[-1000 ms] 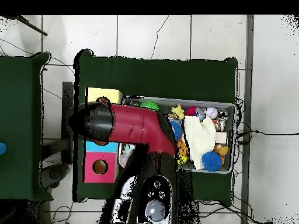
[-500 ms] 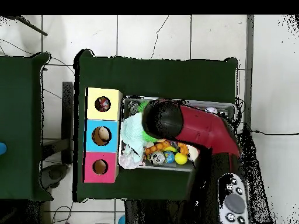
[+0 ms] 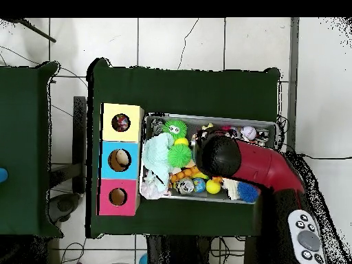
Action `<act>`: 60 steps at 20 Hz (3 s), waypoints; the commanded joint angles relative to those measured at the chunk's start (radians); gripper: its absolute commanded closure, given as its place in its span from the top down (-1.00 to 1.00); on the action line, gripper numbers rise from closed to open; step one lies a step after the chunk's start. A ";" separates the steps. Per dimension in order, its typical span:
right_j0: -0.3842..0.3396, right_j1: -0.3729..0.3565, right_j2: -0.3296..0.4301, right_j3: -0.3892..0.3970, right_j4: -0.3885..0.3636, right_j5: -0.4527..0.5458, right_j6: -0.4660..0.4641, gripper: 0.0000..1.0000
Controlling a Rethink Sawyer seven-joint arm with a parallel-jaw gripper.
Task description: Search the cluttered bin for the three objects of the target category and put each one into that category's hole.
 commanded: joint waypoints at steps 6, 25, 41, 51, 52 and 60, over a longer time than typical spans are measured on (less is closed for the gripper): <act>-0.122 0.045 0.194 0.208 -0.265 -0.163 -0.093 -1.00; -0.342 0.010 0.365 0.228 -0.439 -0.075 -0.135 -1.00; -0.162 -0.079 0.261 0.382 -0.344 -0.126 0.157 -1.00; -0.139 -0.261 0.255 0.568 -0.274 -0.122 0.161 -1.00; -0.143 -0.275 0.259 0.582 -0.268 -0.121 0.153 -1.00; -0.091 -0.236 0.208 0.595 -0.288 -0.199 0.192 -1.00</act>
